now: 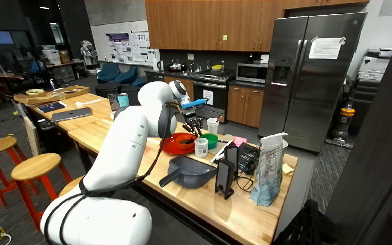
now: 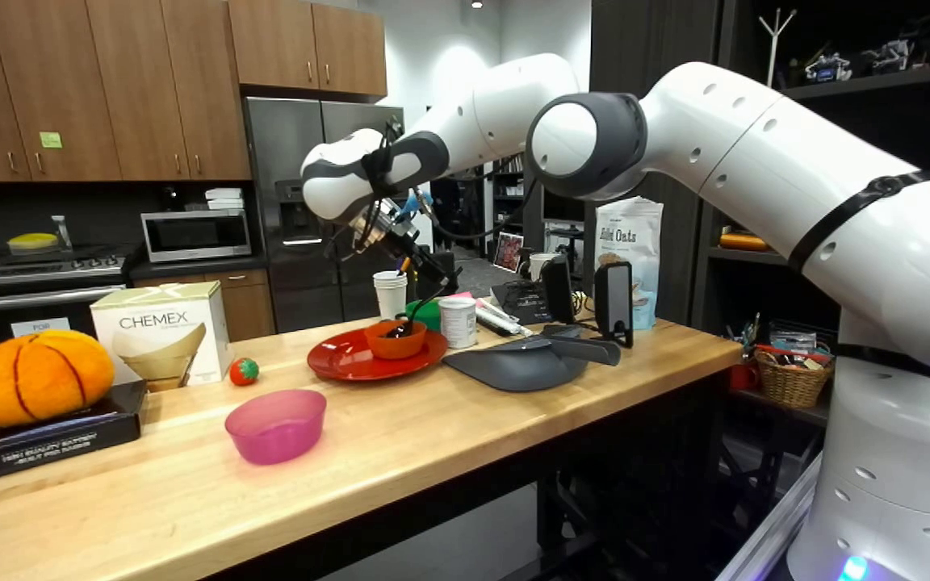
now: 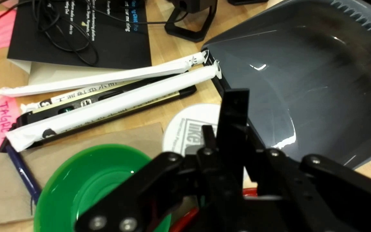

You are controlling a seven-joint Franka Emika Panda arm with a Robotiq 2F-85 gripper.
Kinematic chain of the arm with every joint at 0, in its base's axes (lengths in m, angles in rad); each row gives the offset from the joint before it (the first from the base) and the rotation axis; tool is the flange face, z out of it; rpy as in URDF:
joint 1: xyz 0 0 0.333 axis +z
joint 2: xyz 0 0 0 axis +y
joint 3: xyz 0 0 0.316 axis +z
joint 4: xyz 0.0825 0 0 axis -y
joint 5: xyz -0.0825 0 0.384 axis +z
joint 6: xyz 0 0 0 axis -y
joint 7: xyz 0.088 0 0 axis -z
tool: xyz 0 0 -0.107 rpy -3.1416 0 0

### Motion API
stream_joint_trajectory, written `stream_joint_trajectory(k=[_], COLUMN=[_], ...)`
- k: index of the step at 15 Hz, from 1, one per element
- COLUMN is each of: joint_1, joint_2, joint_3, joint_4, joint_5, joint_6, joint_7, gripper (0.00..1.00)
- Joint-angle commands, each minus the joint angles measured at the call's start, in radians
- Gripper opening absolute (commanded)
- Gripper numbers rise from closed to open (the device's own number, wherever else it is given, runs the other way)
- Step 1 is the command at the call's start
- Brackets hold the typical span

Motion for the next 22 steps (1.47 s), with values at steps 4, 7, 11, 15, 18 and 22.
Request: stream_joint_trajectory(k=[4,7,11,15,18,22], joint_1=[-0.007,-0.004,0.006,0.010,0.015,0.026], joint_2=[-0.019,-0.025,-0.027,-0.022,-0.017,-0.011], joint_3=[0.026,0.030,0.018,0.008,0.007,0.012], joint_4=[-0.004,-0.005,-0.003,0.006,0.006,-0.004], joint_5=[0.036,0.039,0.022,-0.003,-0.043,-0.106], joint_6=[0.016,-0.026,-0.114,-0.180,-0.147,-0.081], joint_7=[-0.001,-0.013,-0.026,-0.020,-0.009,-0.006], gripper=[0.06,0.06,0.06,0.06,0.06,0.06])
